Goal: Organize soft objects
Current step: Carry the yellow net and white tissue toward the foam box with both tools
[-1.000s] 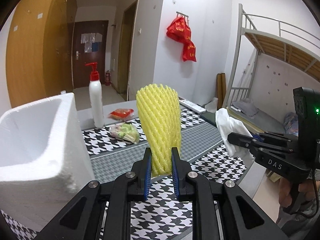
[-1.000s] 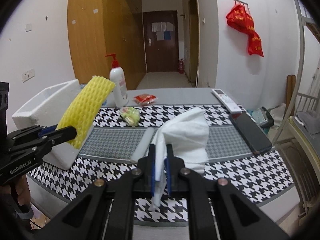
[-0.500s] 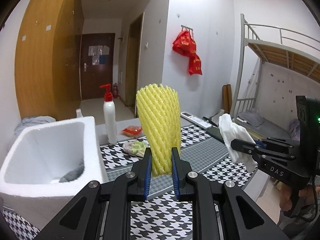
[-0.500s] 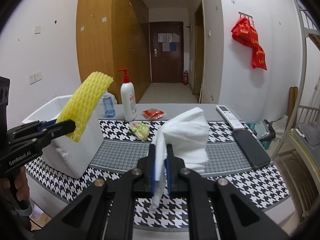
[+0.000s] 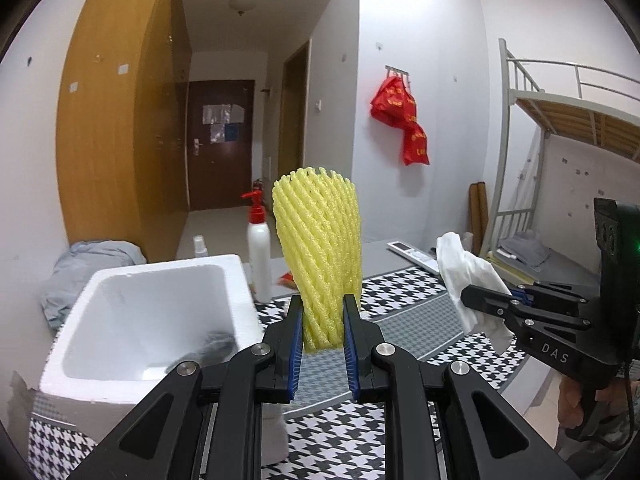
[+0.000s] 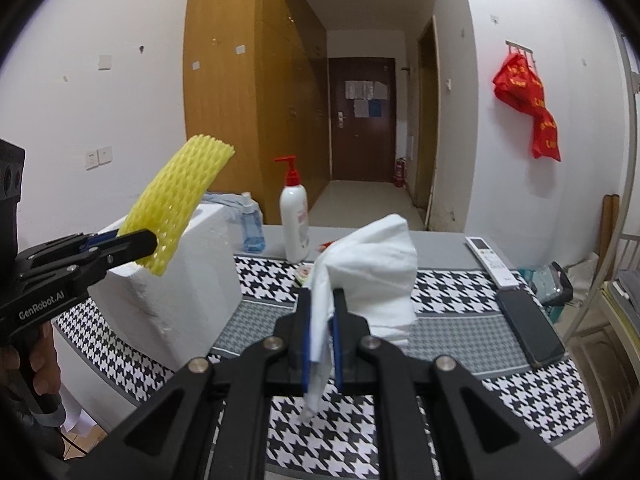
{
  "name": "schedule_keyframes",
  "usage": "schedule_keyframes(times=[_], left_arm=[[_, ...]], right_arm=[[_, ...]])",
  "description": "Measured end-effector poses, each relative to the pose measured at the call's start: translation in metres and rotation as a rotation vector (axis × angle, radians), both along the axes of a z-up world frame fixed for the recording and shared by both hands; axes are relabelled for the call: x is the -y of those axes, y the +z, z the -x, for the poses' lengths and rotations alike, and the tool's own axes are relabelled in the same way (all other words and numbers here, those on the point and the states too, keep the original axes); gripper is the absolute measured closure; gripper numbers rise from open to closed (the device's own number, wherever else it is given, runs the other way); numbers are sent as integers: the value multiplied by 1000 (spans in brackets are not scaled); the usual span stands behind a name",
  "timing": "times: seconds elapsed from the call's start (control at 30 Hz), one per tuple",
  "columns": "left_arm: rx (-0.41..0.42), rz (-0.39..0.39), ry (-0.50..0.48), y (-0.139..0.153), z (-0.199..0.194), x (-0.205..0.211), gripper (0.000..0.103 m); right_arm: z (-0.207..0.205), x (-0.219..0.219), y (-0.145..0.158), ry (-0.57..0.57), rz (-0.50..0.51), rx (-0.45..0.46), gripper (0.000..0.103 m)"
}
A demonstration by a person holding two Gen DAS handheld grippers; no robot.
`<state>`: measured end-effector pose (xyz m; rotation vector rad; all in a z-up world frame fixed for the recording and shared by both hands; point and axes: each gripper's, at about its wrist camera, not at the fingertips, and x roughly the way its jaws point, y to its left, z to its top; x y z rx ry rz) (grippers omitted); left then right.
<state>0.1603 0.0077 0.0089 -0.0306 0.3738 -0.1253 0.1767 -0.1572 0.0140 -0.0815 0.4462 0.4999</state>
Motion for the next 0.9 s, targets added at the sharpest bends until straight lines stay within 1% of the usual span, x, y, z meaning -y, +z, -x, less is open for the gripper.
schedule_keyframes(times=[0.47, 0.73, 0.9], left_arm=[[44, 0, 89, 13, 18, -28, 84], [37, -14, 143, 15, 23, -43, 84], [37, -9, 175, 15, 26, -53, 84]], right_arm=[[2, -28, 14, 105, -25, 36, 92], [1, -54, 19, 182, -30, 48, 92], [-1, -69, 21, 226, -29, 46, 92]])
